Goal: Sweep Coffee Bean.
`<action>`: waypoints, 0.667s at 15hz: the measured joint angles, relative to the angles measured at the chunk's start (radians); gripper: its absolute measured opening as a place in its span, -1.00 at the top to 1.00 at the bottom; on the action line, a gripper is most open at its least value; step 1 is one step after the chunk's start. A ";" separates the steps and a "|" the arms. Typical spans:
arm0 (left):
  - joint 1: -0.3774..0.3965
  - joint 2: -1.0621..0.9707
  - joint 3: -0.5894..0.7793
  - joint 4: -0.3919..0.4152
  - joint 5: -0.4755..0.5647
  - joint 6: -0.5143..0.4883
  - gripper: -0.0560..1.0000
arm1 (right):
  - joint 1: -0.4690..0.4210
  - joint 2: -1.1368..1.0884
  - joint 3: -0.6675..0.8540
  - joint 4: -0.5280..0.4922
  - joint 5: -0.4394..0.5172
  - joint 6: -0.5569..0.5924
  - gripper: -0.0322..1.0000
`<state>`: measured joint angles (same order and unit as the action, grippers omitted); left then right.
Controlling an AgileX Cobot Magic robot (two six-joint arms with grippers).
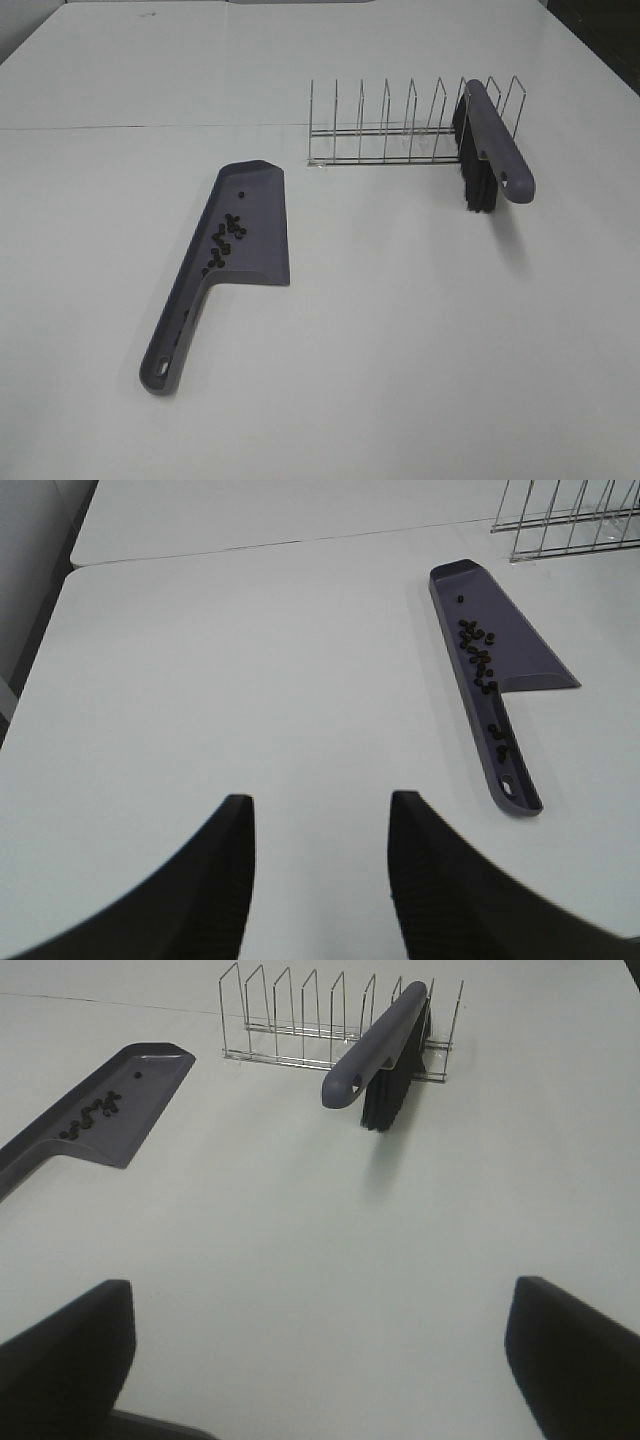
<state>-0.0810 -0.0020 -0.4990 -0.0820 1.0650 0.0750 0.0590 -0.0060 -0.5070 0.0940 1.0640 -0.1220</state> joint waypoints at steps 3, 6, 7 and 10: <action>0.000 0.000 0.000 0.000 0.000 0.000 0.15 | 0.000 0.000 0.000 0.000 0.000 0.000 -0.74; 0.000 0.000 0.000 0.000 0.000 0.000 0.15 | 0.000 0.000 0.000 0.000 0.000 0.000 -0.74; 0.000 0.000 0.000 0.000 0.000 0.000 0.15 | 0.000 0.000 0.000 0.000 0.000 0.000 -0.74; 0.000 0.000 0.000 0.000 0.000 0.000 0.15 | 0.000 0.000 0.000 0.000 0.000 0.000 -0.74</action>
<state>-0.0810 -0.0020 -0.4990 -0.0820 1.0650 0.0750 0.0590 -0.0060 -0.5070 0.0940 1.0640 -0.1220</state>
